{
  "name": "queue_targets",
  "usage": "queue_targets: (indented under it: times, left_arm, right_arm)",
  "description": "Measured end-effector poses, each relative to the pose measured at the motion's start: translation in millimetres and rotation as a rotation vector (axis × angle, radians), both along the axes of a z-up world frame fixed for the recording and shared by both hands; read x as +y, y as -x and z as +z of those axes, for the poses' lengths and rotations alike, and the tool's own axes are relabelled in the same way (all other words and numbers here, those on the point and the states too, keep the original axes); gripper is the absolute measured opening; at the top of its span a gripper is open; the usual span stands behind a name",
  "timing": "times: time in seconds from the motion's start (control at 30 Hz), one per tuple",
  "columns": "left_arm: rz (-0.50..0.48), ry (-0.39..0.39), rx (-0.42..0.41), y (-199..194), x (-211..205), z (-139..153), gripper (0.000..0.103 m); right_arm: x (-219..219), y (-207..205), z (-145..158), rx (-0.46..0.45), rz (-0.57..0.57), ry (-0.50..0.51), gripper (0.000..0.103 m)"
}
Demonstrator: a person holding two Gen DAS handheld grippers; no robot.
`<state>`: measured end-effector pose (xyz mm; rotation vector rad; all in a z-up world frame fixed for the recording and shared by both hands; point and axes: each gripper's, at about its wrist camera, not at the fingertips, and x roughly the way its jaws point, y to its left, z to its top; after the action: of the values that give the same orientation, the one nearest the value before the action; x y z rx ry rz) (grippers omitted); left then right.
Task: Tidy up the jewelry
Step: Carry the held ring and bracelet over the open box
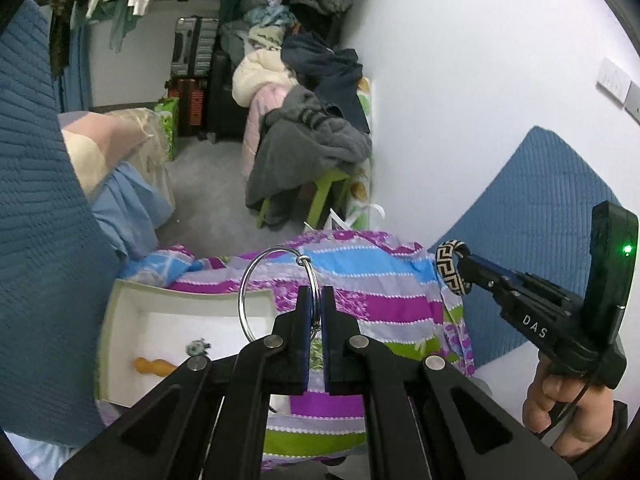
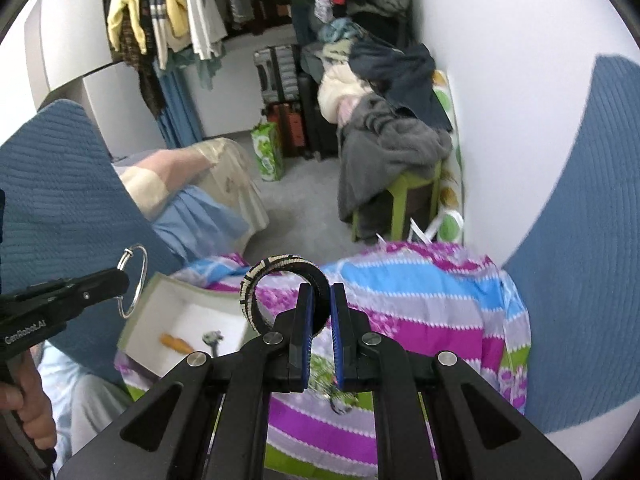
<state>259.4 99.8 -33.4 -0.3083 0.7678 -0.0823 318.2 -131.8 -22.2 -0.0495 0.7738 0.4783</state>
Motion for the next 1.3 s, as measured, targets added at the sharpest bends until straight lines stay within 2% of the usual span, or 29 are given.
queue_targets:
  times: [0.17, 0.33, 0.8, 1.3]
  left_arm:
    - [0.014, -0.002, 0.005, 6, 26, 1, 0.002]
    - [0.007, -0.006, 0.031, 12, 52, -13, 0.002]
    - [0.006, -0.01, 0.135, 13, 92, -84, 0.002]
    - [0.014, 0.022, 0.287, 1, 102, -172, 0.003]
  right_arm:
    - [31, 3, 3, 0.0, 0.015, -0.011, 0.007]
    - [63, 11, -8, 0.014, 0.036, 0.004, 0.007]
    - [124, 23, -78, 0.138, 0.072, 0.063, 0.007]
    - [142, 25, -149, 0.28, 0.1, 0.124, 0.007]
